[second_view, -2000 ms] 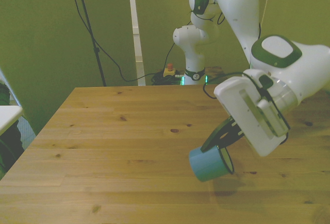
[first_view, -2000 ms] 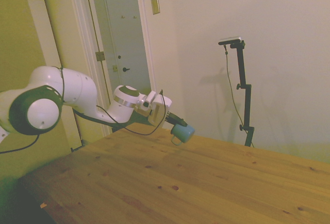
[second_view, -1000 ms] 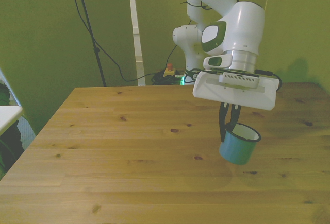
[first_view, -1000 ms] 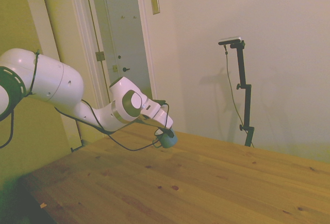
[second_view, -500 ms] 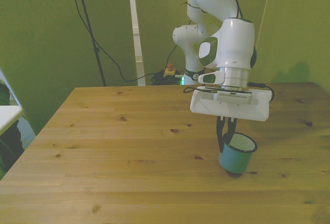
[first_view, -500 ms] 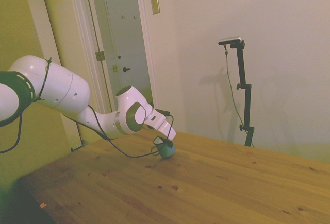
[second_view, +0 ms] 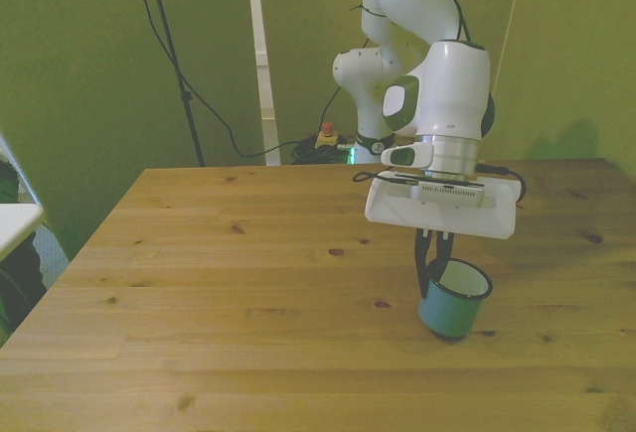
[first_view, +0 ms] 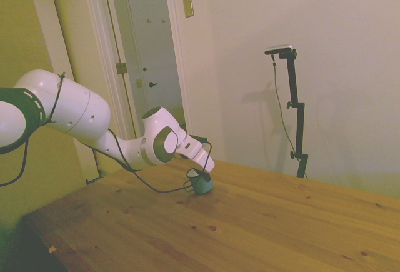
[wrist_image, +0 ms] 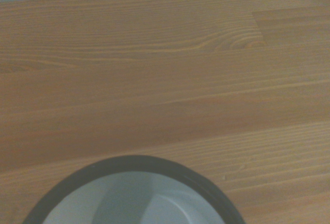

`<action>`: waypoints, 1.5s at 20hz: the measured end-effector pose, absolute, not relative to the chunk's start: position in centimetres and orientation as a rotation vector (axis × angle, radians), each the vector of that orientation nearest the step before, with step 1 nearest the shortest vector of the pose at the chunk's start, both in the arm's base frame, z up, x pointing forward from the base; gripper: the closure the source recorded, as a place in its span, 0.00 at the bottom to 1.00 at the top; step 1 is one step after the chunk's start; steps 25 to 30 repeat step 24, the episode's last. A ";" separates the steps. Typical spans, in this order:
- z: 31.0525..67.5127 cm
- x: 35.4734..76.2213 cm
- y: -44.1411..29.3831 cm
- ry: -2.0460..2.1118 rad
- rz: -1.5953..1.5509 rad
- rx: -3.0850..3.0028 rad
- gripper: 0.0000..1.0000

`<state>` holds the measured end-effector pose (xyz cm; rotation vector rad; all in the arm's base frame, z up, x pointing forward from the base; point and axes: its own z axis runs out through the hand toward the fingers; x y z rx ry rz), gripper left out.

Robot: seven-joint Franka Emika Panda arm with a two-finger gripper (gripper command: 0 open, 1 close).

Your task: Flip the mug upright

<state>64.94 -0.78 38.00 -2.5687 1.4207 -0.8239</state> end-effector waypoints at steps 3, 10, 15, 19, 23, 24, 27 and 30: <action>37.9 64.9 -0.9 1.421 -0.825 -2.571 0.00; 39.7 64.8 -1.1 1.398 -0.880 -2.548 0.00; 44.9 63.1 -0.1 1.346 -1.006 -2.520 0.00; 45.7 60.0 3.7 1.313 -0.946 -2.605 0.00; 45.7 55.8 8.8 1.236 -0.825 -2.664 0.00; 45.7 55.0 9.0 1.230 -0.800 -2.655 0.00; 45.7 55.0 9.0 1.230 -0.800 -2.655 0.00; 45.7 55.0 9.0 1.230 -0.800 -2.655 0.00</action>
